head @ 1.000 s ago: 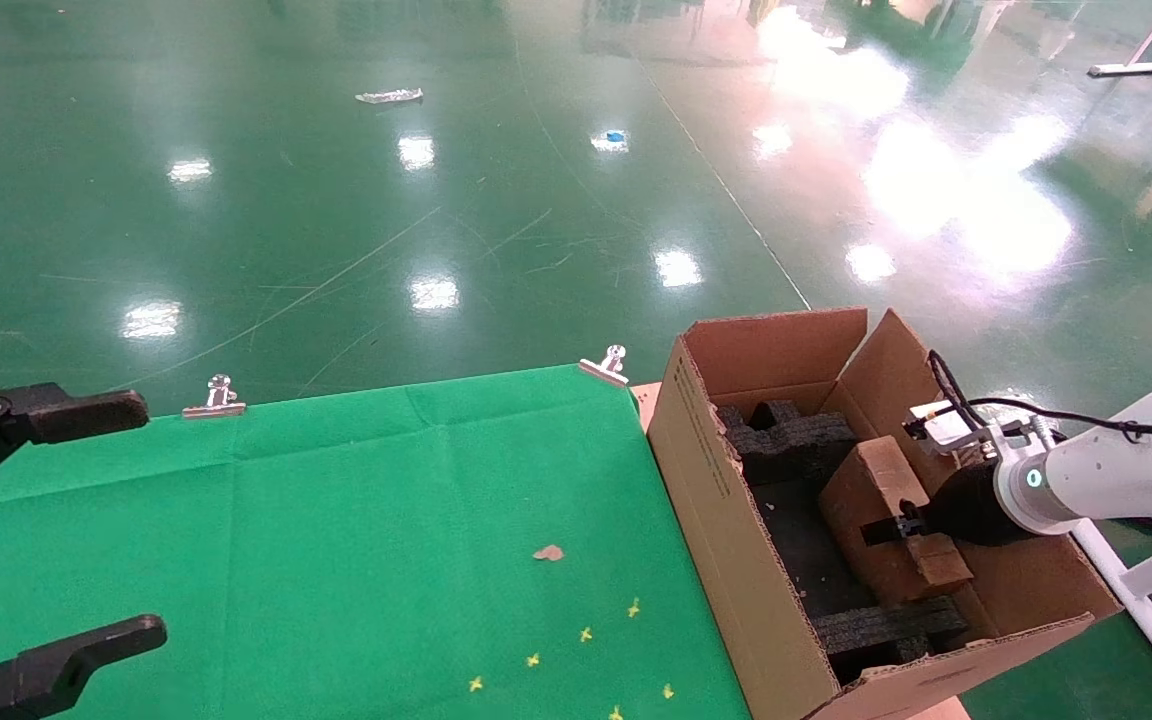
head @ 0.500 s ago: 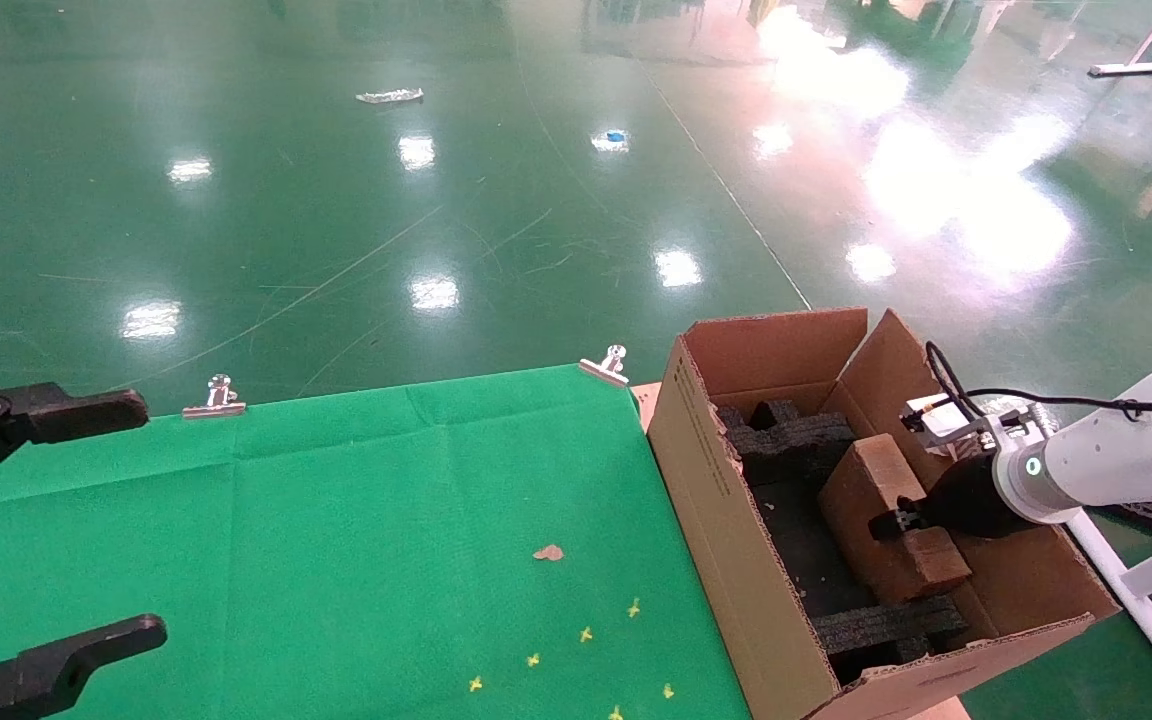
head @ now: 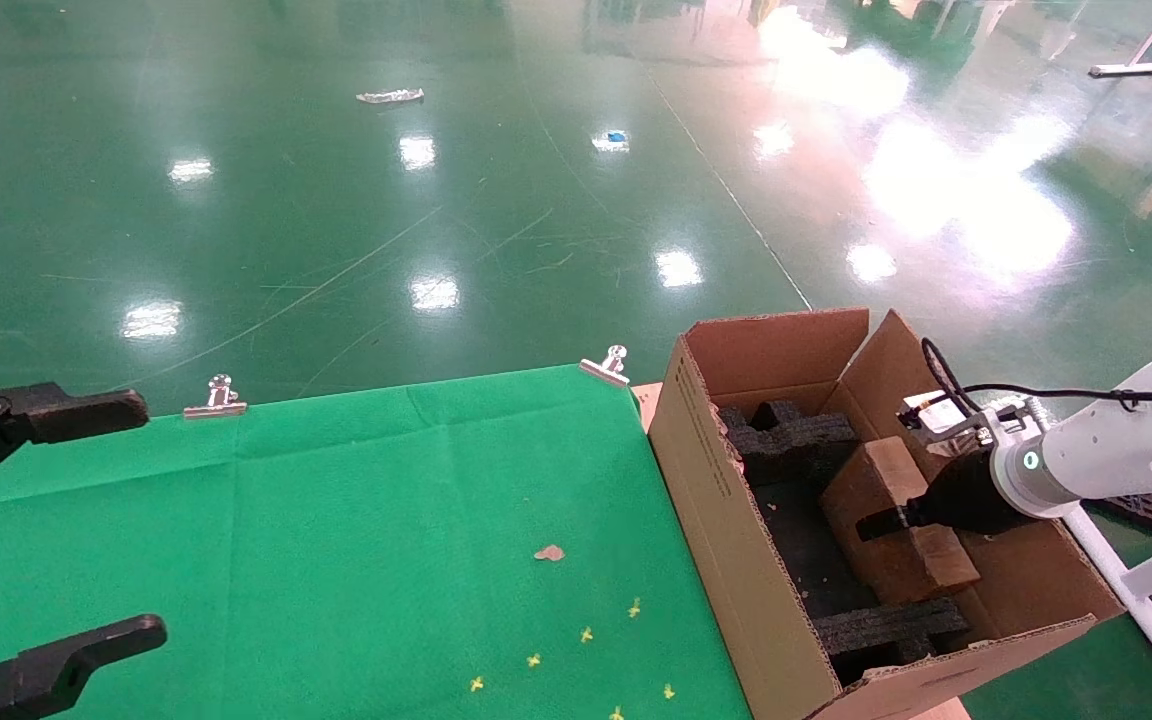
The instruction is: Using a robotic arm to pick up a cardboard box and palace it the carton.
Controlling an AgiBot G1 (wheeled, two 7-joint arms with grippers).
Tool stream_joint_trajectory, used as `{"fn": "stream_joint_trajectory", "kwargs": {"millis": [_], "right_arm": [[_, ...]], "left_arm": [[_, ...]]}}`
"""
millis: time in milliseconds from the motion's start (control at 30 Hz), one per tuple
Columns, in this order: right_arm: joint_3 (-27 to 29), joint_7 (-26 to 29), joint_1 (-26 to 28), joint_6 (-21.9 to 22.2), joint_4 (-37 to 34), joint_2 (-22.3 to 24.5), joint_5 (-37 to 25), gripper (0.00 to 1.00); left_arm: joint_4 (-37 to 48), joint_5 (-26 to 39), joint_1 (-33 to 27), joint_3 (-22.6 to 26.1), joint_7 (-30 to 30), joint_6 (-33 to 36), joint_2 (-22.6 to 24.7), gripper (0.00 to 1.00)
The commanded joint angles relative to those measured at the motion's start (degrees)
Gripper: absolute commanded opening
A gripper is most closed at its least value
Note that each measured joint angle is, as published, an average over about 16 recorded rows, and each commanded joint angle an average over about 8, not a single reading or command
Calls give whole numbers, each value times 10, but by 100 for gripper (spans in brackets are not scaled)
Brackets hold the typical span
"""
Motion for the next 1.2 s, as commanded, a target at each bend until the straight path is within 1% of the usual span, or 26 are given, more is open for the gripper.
{"fn": "stream_joint_trajectory", "kwargs": {"millis": [33, 467, 633, 767, 933, 1067, 1200], "right_arm": [[0, 0, 1, -2, -1, -1, -1, 100], [-1, -5, 5, -8, -8, -5, -1, 100], [8, -14, 22, -15, 2, 0, 8, 100], [24, -28, 53, -22, 23, 18, 23, 100], [48, -44, 105, -30, 61, 47, 40, 100], [68, -51, 152, -36, 107, 74, 47, 100], [85, -50, 197, -39, 167, 105, 44, 100]], "left_arm": [[0, 0, 0, 0, 0, 0, 0, 100], [0, 0, 0, 0, 0, 0, 0, 100], [0, 0, 0, 1, 0, 0, 0, 100], [0, -1, 0, 1, 0, 0, 0, 100], [0, -1, 0, 1, 0, 0, 0, 100], [0, -1, 0, 1, 1, 0, 0, 100], [0, -1, 0, 1, 1, -1, 0, 100]]}}
